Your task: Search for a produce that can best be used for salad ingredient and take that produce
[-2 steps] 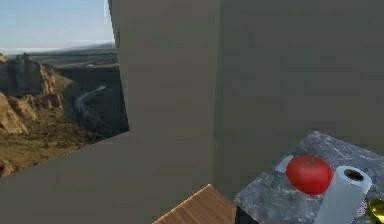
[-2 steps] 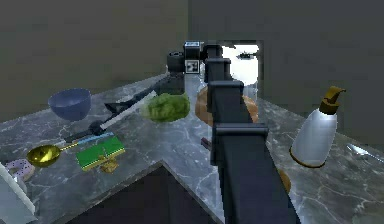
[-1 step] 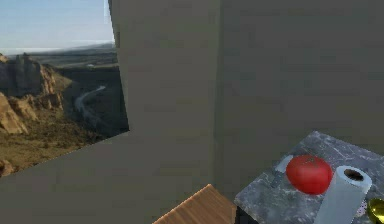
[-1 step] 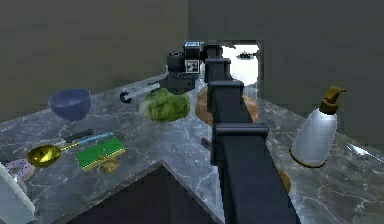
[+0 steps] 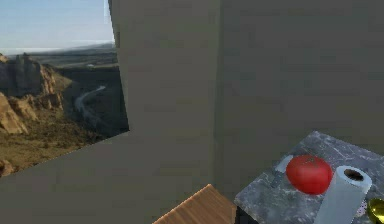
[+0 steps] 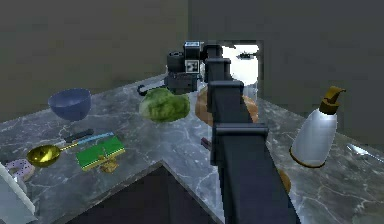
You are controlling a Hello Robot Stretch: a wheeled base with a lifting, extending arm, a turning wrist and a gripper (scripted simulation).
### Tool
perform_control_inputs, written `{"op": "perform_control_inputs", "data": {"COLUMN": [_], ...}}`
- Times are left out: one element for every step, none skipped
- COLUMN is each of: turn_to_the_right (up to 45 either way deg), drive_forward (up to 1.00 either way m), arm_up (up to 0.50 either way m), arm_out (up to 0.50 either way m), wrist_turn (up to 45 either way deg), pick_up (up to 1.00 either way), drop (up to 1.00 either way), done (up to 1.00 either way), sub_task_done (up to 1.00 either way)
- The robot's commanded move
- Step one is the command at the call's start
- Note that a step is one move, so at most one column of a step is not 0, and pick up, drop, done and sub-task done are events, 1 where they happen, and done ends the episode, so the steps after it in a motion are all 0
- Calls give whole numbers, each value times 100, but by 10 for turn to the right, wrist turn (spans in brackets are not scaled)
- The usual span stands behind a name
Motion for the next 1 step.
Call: {"op": "perform_control_inputs", "data": {"turn_to_the_right": [0], "drive_forward": [0], "arm_up": [0], "arm_out": [0], "wrist_turn": [0], "pick_up": [100], "drop": [0], "done": [0], "sub_task_done": [0]}}
